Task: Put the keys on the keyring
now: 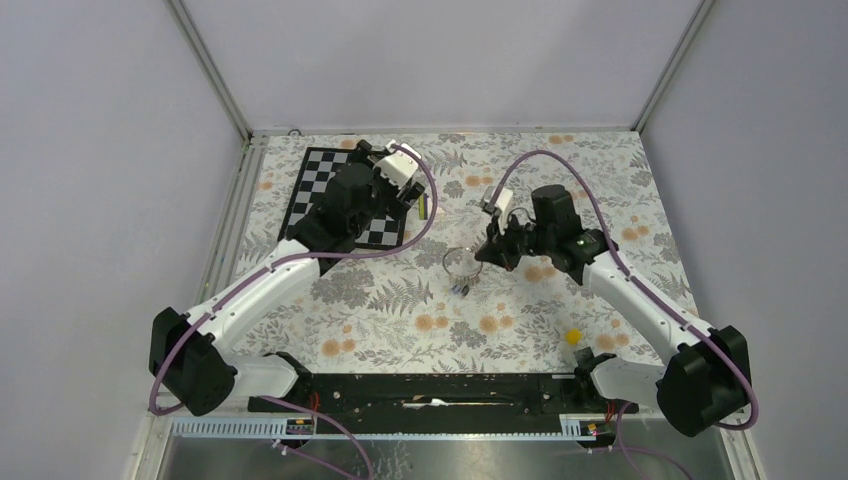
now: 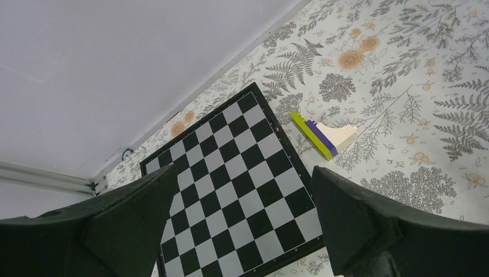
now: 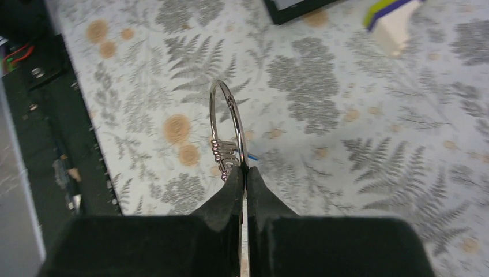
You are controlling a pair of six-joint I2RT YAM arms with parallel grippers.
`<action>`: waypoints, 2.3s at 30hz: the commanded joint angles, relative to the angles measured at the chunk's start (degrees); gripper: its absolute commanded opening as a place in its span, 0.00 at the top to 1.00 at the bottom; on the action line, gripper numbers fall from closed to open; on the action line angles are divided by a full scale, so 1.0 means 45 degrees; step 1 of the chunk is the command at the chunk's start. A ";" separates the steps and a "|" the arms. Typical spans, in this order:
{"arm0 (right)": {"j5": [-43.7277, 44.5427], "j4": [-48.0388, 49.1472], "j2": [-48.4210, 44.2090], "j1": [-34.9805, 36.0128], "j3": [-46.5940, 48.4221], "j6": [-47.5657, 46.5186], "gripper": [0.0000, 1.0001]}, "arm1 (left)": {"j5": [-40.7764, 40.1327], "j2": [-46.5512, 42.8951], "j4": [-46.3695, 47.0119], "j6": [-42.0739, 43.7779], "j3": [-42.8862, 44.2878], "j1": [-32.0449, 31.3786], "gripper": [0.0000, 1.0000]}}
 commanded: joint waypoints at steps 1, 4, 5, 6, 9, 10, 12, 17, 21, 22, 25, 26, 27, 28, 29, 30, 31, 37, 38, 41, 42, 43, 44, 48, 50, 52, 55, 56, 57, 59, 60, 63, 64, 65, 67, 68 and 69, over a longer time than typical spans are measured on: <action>-0.2290 0.0151 -0.0138 0.0705 -0.0536 -0.0032 1.00 | -0.0426 -0.0053 0.1240 -0.0478 -0.0004 0.0258 0.01; -0.2368 0.0423 0.0062 0.0749 -0.0792 0.0156 1.00 | -0.0339 0.0094 0.1272 -0.0478 -0.0026 0.0342 0.01; -0.2148 0.0531 0.0178 0.0744 -0.0848 0.0179 1.00 | -0.0301 0.0135 0.1282 -0.0478 -0.0034 0.0345 0.01; -0.1891 0.0693 0.0329 0.0731 -0.0904 0.0255 1.00 | -0.0306 0.0182 0.1290 -0.0478 -0.0055 0.0345 0.01; -0.1272 0.1382 0.0931 0.0662 -0.1169 0.0752 1.00 | -0.0243 0.0324 0.1329 -0.0413 -0.0168 0.0346 0.01; -0.1017 0.1628 0.1222 0.0616 -0.1227 0.1022 1.00 | -0.0231 0.0347 0.1326 -0.0368 -0.0196 0.0350 0.01; -0.0764 0.1870 0.2057 0.0409 -0.1292 0.1445 1.00 | -0.0204 0.0376 0.1321 -0.0300 -0.0247 0.0364 0.01; -0.0783 0.2480 0.3569 -0.0430 -0.1155 0.2269 1.00 | -0.0129 0.0458 0.1406 -0.0203 -0.0400 0.0365 0.01; -0.0994 0.2987 0.4327 -0.1263 -0.0786 0.2546 1.00 | 0.0074 0.0496 0.1358 -0.0263 -0.0478 0.0365 0.01; -0.1066 0.3005 0.4493 -0.1426 -0.0642 0.2543 1.00 | 0.0114 0.0512 0.1293 -0.0273 -0.0484 0.0365 0.01; -0.1177 0.3007 0.5065 -0.1757 -0.0329 0.2510 1.00 | 0.0181 0.0523 0.1205 -0.0264 -0.0491 0.0365 0.01; -0.1201 0.3007 0.5242 -0.1828 -0.0233 0.2502 1.00 | 0.0181 0.0538 0.1205 -0.0276 -0.0495 0.0365 0.01; -0.1206 0.2993 0.5462 -0.1892 -0.0121 0.2535 1.00 | 0.0196 0.0542 0.1203 -0.0260 -0.0511 0.0367 0.01; -0.1234 0.2989 0.5667 -0.1964 0.0012 0.2556 1.00 | 0.0215 0.0557 0.1196 -0.0263 -0.0510 0.0365 0.01; -0.1261 0.2988 0.5879 -0.2024 0.0112 0.2571 1.00 | 0.0235 0.0562 0.1194 -0.0281 -0.0522 0.0365 0.01; -0.1223 0.2988 0.6069 -0.2098 0.0254 0.2597 1.00 | 0.0256 0.0569 0.1194 -0.0297 -0.0514 0.0365 0.01; -0.1221 0.2988 0.6273 -0.2185 0.0367 0.2618 1.00 | 0.0291 0.0580 0.1179 -0.0317 -0.0511 0.0365 0.01; -0.1641 0.2773 0.7150 -0.2817 0.1350 0.2745 1.00 | 0.0415 0.0568 0.1060 -0.0344 -0.0518 0.0365 0.01; -0.1730 0.2702 0.7187 -0.2878 0.1551 0.2744 1.00 | 0.0416 0.0563 0.1058 -0.0325 -0.0528 0.0365 0.01; -0.2261 0.2492 0.7242 -0.3024 0.1947 0.2776 1.00 | 0.0465 0.0599 0.1057 -0.0307 -0.0559 0.0365 0.01; -0.2393 0.2306 0.7274 -0.3053 0.2097 0.2760 1.00 | 0.0483 0.0616 0.1067 -0.0308 -0.0582 0.0365 0.01; -0.2547 0.2117 0.7249 -0.3059 0.2221 0.2733 1.00 | 0.0497 0.0635 0.1085 -0.0286 -0.0602 0.0367 0.01; -0.2702 0.1966 0.7172 -0.3060 0.2275 0.2735 1.00 | 0.0494 0.0649 0.1095 -0.0257 -0.0622 0.0365 0.01; -0.3190 0.1983 0.6554 -0.3042 0.1982 0.3181 1.00 | 0.0460 0.0744 0.1197 -0.0104 -0.0648 0.0365 0.01; -0.3237 0.1958 0.6094 -0.3040 0.1743 0.3314 1.00 | 0.0389 0.0823 0.1294 -0.0045 -0.0647 0.0365 0.01; -0.3178 0.1840 0.5516 -0.2965 0.1501 0.3295 1.00 | 0.0317 0.0888 0.1391 -0.0012 -0.0613 0.0365 0.01; -0.2934 0.1488 0.4536 -0.2455 0.1008 0.2880 1.00 | 0.0188 0.0952 0.1488 -0.0010 -0.0501 0.0365 0.01; -0.2834 0.1340 0.4160 -0.2161 0.0852 0.2633 1.00 | 0.0170 0.0962 0.1533 -0.0010 -0.0467 0.0365 0.01; -0.2729 0.1185 0.3640 -0.1859 0.0592 0.2346 1.00 | 0.0136 0.0969 0.1566 -0.0011 -0.0446 0.0365 0.01; -0.2584 0.1020 0.2796 -0.1217 0.0151 0.1762 1.00 | 0.0088 0.0991 0.1625 0.0031 -0.0351 0.0375 0.01; -0.2556 0.1031 0.2353 -0.0910 -0.0115 0.1581 1.00 | 0.0036 0.1016 0.1653 0.0057 -0.0312 0.0383 0.01; -0.2967 0.1106 0.1233 -0.0152 -0.0849 0.1148 1.00 | -0.0120 0.1013 0.1736 0.0188 -0.0257 0.0438 0.01; -0.3280 0.1014 0.1054 -0.0011 -0.0972 0.1030 1.00 | -0.0203 0.1012 0.1760 0.0218 -0.0217 0.0457 0.01; -0.3512 0.0860 0.0986 0.0066 -0.1090 0.0945 1.00 | -0.0265 0.1011 0.1792 0.0241 -0.0185 0.0476 0.01; -0.3520 0.1227 0.0801 0.0103 -0.1572 0.1011 1.00 | -0.0355 0.1021 0.1772 0.0243 -0.0080 0.0500 0.01; -0.3430 0.1442 0.0759 0.0114 -0.1829 0.1055 1.00 | -0.0359 0.1003 0.1737 0.0215 -0.0046 0.0501 0.01; -0.3316 0.1559 0.0763 0.0105 -0.1959 0.1099 1.00 | -0.0349 0.0983 0.1673 0.0204 -0.0025 0.0502 0.01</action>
